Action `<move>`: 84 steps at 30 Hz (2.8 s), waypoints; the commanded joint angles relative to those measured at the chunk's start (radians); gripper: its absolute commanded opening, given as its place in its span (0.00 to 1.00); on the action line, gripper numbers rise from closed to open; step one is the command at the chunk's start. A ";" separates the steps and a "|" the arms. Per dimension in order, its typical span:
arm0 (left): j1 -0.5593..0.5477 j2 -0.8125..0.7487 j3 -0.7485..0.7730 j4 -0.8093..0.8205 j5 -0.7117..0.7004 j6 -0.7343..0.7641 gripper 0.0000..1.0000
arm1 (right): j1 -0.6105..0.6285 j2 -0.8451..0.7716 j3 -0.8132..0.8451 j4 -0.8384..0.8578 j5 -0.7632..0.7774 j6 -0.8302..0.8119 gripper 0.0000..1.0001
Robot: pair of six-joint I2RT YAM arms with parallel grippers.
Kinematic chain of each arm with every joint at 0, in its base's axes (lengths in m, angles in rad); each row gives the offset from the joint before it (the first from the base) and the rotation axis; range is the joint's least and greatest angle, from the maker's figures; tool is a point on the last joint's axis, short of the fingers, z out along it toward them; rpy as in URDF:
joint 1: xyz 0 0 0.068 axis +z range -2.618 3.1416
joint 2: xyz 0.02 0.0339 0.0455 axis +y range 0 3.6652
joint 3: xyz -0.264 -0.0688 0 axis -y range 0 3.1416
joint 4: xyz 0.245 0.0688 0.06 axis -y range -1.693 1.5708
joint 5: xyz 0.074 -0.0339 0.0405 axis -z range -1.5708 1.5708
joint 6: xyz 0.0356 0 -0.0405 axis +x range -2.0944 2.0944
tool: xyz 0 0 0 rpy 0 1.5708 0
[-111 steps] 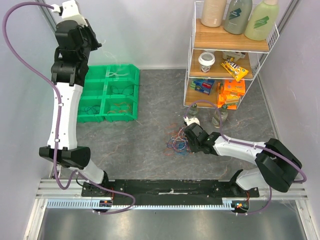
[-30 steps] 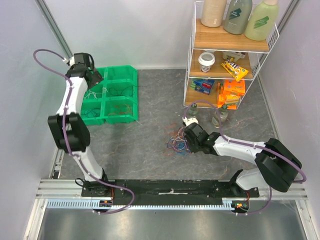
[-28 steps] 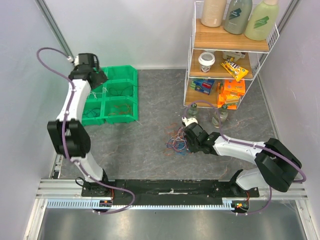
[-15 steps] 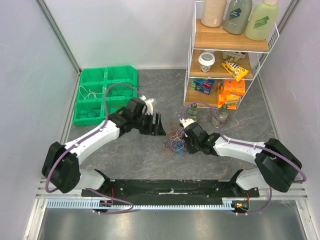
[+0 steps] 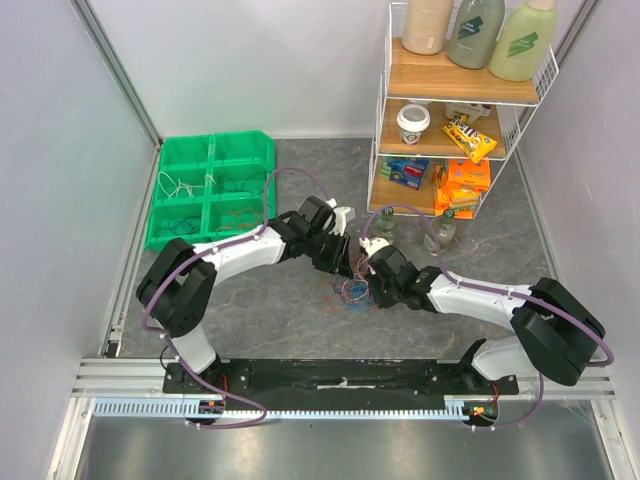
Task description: Untangle the cables
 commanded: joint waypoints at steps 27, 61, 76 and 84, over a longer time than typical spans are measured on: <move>-0.008 0.007 0.145 -0.107 -0.179 0.153 0.02 | 0.004 0.003 0.001 -0.005 0.036 -0.004 0.02; 0.002 -0.482 0.379 -0.286 -0.275 0.065 0.32 | -0.007 -0.086 0.001 -0.094 0.099 0.070 0.30; 0.004 0.108 0.195 -0.212 0.065 -0.037 0.43 | -0.007 -0.241 -0.042 -0.082 0.049 0.071 0.43; 0.004 0.205 0.223 -0.183 0.018 0.003 0.44 | -0.007 -0.215 -0.033 -0.076 0.037 0.062 0.44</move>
